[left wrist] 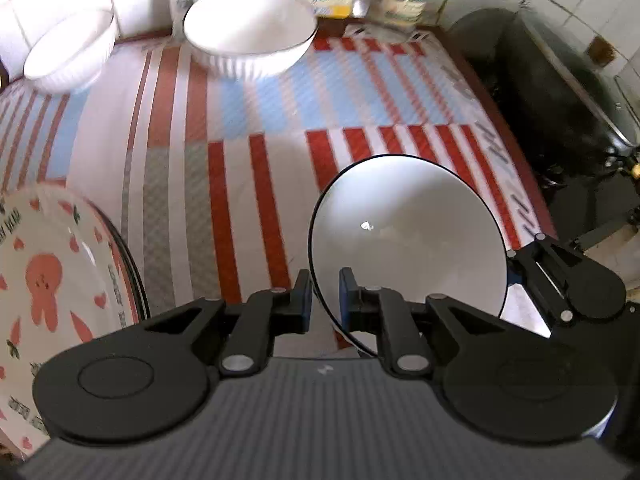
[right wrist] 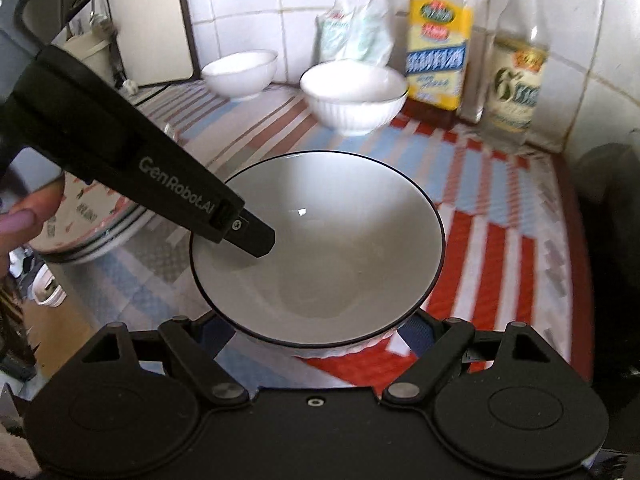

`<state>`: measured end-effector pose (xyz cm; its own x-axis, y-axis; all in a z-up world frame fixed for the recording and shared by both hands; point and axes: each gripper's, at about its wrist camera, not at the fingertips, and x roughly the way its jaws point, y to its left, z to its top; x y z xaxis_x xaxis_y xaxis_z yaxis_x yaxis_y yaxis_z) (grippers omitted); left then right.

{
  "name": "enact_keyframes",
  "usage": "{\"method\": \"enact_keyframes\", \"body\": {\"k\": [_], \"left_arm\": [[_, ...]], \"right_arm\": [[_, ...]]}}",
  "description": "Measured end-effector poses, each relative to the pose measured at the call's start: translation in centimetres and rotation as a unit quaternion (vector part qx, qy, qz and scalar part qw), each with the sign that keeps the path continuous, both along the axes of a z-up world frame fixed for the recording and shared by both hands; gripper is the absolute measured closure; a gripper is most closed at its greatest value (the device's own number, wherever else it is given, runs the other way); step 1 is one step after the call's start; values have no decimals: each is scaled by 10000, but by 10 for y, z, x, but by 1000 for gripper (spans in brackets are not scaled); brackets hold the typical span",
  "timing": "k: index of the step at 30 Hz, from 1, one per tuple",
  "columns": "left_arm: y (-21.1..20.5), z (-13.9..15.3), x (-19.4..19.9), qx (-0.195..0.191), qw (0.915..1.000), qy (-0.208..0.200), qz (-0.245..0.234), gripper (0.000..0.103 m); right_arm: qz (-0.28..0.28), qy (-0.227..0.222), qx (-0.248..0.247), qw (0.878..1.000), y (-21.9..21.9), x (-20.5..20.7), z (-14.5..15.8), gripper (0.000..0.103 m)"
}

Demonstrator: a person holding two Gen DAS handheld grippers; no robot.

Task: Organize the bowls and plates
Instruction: 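Carry the white bowl with the left gripper and set it down, then open the left gripper and grip the rim of another white bowl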

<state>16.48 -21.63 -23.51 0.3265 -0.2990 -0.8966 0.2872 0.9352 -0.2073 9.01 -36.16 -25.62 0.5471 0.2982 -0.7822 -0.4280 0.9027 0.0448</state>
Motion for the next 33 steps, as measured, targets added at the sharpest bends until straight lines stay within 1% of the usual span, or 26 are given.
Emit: {"method": "enact_keyframes", "body": {"k": [2,4,6,7,10,11,12,13,15,17,18,20,22,24,26,28,33], "left_arm": [[2,-3,-1,25,10000,36,-2,91],[1,-5,-4,54,10000,-21,-60,91],[-1,-6,-5,94,9999,-27,-82,91],[-1,-6,-4,101,9999,38,-64,91],[1,-4,0,-62,9995,316,33,89],[4,-1,1,-108,9993,367,58,87],[6,3,1,-179,9991,395,33,82],[10,8,0,-244,9988,426,13,72],[19,20,-1,-368,9984,436,-27,66],[29,32,-2,-483,9981,380,-89,65],[33,38,-1,-515,9980,345,-103,62],[45,50,0,-561,9981,235,-134,62],[58,60,3,-589,9981,109,-121,62],[72,69,9,-667,9977,-15,-74,62],[84,79,15,-755,9970,-135,-57,62],[93,90,23,-831,9961,-238,-167,62],[103,113,49,-762,9955,-467,-297,62]], "right_arm": [[81,-11,-5,10000,3,-1,-7,14],[142,-90,-82,9998,5,-2,-8,14],[156,-68,-45,9998,4,-2,-8,14],[165,-34,-56,9998,4,0,-9,14],[170,145,-193,9996,6,6,-4,14],[195,219,-243,9993,6,7,-1,14],[218,275,-292,9990,5,6,2,13],[249,318,-324,9987,4,5,6,13],[268,362,-329,9984,0,0,15,13],[278,409,-256,9984,-6,-7,25,13],[280,429,-219,9984,-9,-11,30,13],[311,465,-168,9983,-13,-18,41,13],[317,395,-47,9987,-17,-24,55,13],[315,296,202,9989,-21,-26,69,13],[261,209,459,9984,-22,-21,79,13],[169,116,578,9981,-21,-12,88,13],[189,-72,716,9972,-7,20,104,13]]}}
